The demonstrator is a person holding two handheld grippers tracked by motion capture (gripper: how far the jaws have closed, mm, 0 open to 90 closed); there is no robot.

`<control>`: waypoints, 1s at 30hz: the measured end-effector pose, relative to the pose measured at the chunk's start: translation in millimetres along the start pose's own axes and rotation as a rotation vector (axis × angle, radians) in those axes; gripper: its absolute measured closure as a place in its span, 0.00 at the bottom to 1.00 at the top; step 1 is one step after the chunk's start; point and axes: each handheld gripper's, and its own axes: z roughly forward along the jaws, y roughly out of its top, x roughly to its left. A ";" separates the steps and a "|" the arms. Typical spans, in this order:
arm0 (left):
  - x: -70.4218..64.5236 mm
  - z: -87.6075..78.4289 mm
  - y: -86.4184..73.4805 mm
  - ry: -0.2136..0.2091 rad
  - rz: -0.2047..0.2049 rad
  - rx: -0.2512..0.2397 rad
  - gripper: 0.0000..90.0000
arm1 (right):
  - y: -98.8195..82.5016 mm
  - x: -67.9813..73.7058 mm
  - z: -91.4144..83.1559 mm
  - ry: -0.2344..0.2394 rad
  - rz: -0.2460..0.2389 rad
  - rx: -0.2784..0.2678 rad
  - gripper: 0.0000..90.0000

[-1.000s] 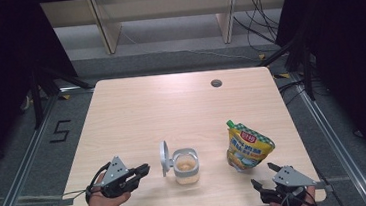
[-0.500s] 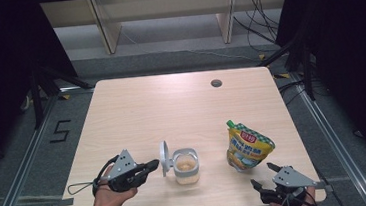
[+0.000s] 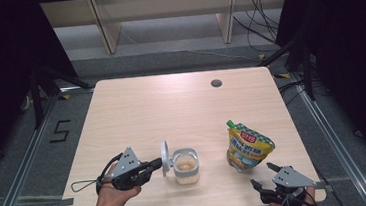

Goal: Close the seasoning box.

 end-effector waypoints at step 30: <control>-0.4 -2.1 2.4 -0.037 -0.071 -0.036 0.74 | 0.3 0.1 -0.3 0.001 -0.003 0.004 0.28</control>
